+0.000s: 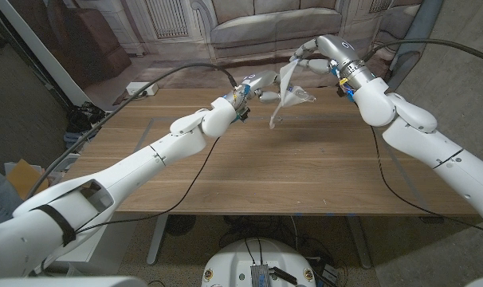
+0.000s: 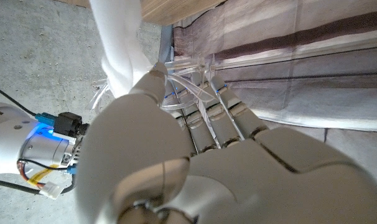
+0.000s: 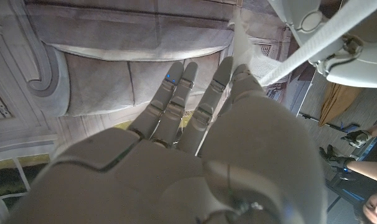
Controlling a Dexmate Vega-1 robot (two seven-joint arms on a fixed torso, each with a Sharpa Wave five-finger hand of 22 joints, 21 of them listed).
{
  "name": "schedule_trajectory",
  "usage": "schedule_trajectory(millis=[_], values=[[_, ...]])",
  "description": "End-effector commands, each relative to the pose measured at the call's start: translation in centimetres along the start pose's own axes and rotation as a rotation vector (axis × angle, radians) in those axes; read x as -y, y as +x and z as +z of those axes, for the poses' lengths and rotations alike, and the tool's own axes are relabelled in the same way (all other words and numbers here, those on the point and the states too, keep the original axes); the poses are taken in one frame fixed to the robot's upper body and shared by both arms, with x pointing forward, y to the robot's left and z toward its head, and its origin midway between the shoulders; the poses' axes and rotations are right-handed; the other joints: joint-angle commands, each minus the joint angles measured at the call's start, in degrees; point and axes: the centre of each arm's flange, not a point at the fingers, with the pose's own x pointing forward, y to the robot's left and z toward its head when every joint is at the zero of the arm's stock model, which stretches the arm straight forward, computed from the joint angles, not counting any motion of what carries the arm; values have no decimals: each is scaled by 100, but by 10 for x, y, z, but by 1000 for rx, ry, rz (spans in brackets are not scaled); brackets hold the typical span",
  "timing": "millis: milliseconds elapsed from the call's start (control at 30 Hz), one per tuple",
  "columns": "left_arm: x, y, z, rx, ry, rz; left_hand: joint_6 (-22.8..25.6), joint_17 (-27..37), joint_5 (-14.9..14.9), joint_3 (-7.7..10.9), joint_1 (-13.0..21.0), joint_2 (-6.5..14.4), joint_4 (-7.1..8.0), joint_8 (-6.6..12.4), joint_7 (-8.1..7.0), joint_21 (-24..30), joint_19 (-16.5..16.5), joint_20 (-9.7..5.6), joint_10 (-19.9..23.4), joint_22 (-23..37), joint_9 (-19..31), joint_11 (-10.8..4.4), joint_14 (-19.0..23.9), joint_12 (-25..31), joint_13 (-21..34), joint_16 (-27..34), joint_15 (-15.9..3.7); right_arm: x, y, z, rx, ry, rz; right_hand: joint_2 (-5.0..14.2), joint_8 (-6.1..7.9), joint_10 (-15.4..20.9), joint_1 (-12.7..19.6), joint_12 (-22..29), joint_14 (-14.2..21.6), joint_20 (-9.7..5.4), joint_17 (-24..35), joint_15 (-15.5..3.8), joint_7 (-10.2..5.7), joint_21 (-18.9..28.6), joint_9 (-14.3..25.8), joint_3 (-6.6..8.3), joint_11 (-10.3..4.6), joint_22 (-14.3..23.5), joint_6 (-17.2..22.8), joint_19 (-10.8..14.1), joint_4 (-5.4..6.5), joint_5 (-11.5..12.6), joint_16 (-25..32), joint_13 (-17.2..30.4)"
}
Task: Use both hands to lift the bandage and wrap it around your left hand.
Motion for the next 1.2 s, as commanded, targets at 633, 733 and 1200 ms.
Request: schedule_trajectory(millis=[633,733,1200], values=[[-27,-31,3,-15,-11,96,78,1,15,66,7,-33,7,19,8,1,-2,-496,56,7,7,-60,43,-30,21,-8,-670,-16,-27,-46,-195,63,-13,3,2,79,37,18,152,-838,4,-729,4,-87,1,-13,1,37,45,80,3,29,-5,-10],[-31,-34,2,-18,-12,111,86,1,15,71,5,-34,8,19,9,1,-4,-496,68,7,6,-62,41,-28,21,-10,-657,-21,-32,-48,-212,71,-12,9,-2,74,38,24,149,-840,1,-730,4,-103,8,-13,1,37,34,82,9,33,-11,4],[-45,-45,-8,-35,-9,152,101,2,15,93,0,-43,7,16,4,1,-4,-496,83,7,6,-78,41,-32,21,-13,-663,-36,-45,-48,-262,110,-7,18,0,87,73,23,173,-817,5,-734,5,-139,18,19,1,40,42,122,-19,16,-8,-9]])
